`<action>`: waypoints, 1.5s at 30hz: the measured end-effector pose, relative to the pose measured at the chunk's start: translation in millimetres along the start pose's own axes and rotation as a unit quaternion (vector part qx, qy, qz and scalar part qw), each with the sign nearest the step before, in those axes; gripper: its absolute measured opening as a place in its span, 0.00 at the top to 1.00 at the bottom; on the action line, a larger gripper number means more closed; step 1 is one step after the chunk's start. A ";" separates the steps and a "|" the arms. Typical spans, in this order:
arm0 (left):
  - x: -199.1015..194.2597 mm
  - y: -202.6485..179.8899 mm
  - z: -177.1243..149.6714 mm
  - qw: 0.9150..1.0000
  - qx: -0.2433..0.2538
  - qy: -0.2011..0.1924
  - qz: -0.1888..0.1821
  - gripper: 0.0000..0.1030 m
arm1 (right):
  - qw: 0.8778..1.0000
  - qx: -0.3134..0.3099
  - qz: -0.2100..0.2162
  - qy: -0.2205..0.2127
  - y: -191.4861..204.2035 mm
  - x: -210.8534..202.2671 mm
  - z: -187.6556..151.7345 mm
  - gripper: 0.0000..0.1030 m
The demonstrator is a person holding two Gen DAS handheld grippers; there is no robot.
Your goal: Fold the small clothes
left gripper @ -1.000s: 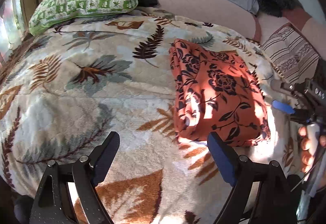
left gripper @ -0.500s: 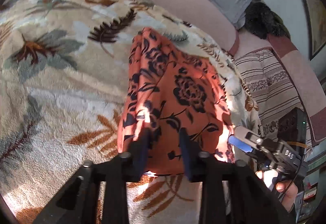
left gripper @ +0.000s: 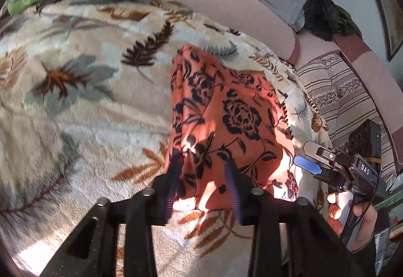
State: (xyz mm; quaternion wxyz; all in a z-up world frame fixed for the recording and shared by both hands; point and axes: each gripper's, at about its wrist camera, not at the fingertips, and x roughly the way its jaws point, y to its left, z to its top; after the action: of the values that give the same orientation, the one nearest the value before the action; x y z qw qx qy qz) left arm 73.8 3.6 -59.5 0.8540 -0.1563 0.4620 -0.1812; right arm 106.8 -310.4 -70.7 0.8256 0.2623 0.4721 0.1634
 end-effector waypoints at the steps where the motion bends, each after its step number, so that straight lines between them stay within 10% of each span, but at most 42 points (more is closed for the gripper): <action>1: -5.0 -6.9 7.0 1.000 0.016 -0.020 0.007 0.40 | 1.000 0.006 0.008 -0.006 -1.4 -3.3 7.1 0.14; 9: 51.3 -25.5 54.2 0.998 0.064 0.006 0.005 0.39 | 0.989 0.100 0.106 0.006 -26.7 12.4 79.3 0.14; 11: 83.3 -8.1 50.5 0.996 0.042 0.048 0.056 0.40 | 0.986 0.122 0.115 0.015 -38.4 27.2 90.2 0.12; 14: 98.4 24.4 39.2 0.997 -0.013 0.066 0.033 0.42 | 0.981 0.162 0.097 0.036 -57.0 54.1 91.4 0.11; 22: 62.3 -6.4 76.4 0.999 0.033 0.002 -0.009 0.50 | 0.993 0.095 0.069 0.035 -35.9 48.5 87.6 0.10; 26: 120.0 25.0 91.3 0.995 -0.007 0.083 0.050 0.66 | 0.992 0.098 0.072 0.034 -39.6 47.5 85.5 0.10; 27: 126.5 38.4 89.3 0.995 -0.033 0.088 0.039 0.58 | 0.992 0.098 0.071 0.034 -40.2 47.2 85.0 0.10; 34: 75.2 20.0 78.0 0.999 0.000 0.013 0.050 0.55 | 0.992 0.099 0.065 0.038 -36.0 41.1 84.3 0.10; 38: 100.4 29.2 71.4 0.994 0.004 0.070 0.088 0.52 | 0.991 0.100 0.076 0.039 -38.0 47.9 81.8 0.10; 45: 28.6 3.8 51.6 0.994 0.032 0.008 0.109 0.37 | 0.987 0.108 0.121 0.001 -15.8 -6.0 54.9 0.10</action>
State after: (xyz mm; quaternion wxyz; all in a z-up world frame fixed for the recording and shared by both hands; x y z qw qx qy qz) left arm 132.5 -0.9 -55.0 0.8696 -0.0761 0.4767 -0.1034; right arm 151.6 -341.6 -53.0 0.7661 0.4051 0.4522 0.2108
